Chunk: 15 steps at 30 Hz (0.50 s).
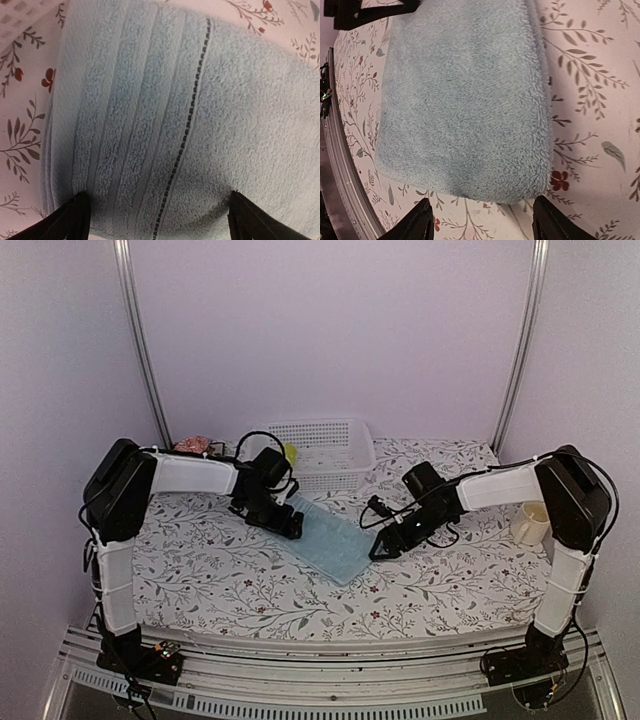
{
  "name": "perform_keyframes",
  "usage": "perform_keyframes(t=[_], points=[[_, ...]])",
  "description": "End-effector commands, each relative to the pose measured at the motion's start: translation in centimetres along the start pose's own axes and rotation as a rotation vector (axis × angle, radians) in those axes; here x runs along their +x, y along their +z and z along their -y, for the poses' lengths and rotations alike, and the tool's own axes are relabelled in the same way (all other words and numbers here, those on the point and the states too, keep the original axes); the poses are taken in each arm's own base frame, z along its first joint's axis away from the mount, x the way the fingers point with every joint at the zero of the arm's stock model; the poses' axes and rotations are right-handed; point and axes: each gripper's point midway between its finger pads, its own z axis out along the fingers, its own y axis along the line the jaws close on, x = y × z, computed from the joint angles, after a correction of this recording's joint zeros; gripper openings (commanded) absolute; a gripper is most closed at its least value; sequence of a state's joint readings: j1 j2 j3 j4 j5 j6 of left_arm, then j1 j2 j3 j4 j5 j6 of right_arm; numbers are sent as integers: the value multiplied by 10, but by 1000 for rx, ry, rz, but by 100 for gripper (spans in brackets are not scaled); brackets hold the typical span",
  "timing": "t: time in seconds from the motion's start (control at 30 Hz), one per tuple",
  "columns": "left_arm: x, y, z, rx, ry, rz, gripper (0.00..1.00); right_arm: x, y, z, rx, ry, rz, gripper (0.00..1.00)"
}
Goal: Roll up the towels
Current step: Rotate the towel at the center of the board.
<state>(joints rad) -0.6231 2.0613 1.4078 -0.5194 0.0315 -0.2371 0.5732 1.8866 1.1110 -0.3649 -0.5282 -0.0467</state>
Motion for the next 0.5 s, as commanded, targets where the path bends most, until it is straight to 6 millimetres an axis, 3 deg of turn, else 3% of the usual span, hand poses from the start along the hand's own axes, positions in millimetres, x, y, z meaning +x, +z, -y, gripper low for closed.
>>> perform_keyframes(t=[0.0, 0.17, 0.3, 0.47], points=[[2, -10, -18, -67, -24, -13, 97, 1, 0, -39, -101, -111, 8, 68], [-17, -53, -14, -54, -33, 78, 97, 4, -9, -49, -86, -179, -2, 69], [-16, -77, -19, -57, -87, 108, 97, -8, -26, -47, -35, -208, 36, 71], [2, -70, -31, -71, -192, 70, 97, -25, -48, -32, 26, -196, 104, 74]])
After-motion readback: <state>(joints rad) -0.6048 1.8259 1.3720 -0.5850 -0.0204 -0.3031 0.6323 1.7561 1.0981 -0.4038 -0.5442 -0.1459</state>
